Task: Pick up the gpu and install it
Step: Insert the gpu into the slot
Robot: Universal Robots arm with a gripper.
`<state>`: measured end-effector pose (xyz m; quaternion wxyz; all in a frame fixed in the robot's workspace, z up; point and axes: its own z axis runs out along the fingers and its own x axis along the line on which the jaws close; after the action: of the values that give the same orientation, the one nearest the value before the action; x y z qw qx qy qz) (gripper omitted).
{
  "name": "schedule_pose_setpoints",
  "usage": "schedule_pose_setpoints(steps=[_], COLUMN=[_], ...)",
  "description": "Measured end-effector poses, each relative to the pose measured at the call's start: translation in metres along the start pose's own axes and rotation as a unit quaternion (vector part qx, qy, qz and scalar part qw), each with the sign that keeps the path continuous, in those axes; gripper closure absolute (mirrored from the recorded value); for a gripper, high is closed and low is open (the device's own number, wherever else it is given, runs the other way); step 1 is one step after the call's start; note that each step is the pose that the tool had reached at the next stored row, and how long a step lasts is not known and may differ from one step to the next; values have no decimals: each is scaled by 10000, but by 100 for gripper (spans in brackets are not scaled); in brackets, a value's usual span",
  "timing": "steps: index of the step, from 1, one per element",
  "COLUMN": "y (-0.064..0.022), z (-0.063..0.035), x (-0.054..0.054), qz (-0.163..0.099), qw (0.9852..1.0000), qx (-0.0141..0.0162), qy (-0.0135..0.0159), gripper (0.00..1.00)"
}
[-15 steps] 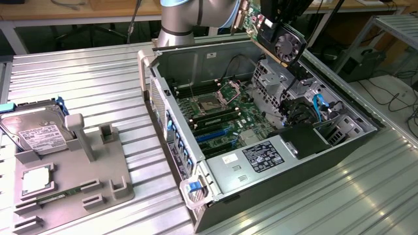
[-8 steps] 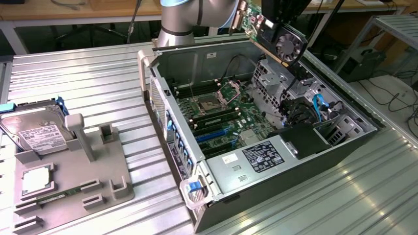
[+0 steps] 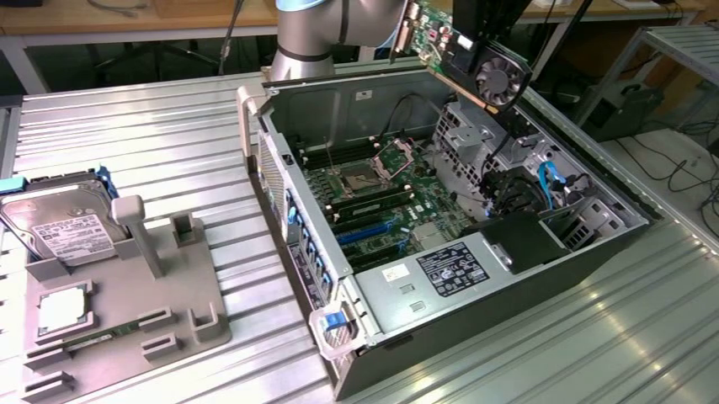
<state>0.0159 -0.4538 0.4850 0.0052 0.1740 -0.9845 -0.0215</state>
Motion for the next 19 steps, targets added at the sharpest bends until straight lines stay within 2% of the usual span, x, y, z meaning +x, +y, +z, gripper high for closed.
schedule_pose_setpoints(steps=[5,11,19], y=[-1,-1,-1], z=[1,1,2], x=[0,1,1], qz=[-243,-535,-1006], qw=[9997,9986,9949], qx=[2,4,6], qy=[8,18,34], gripper=[73,73,73])
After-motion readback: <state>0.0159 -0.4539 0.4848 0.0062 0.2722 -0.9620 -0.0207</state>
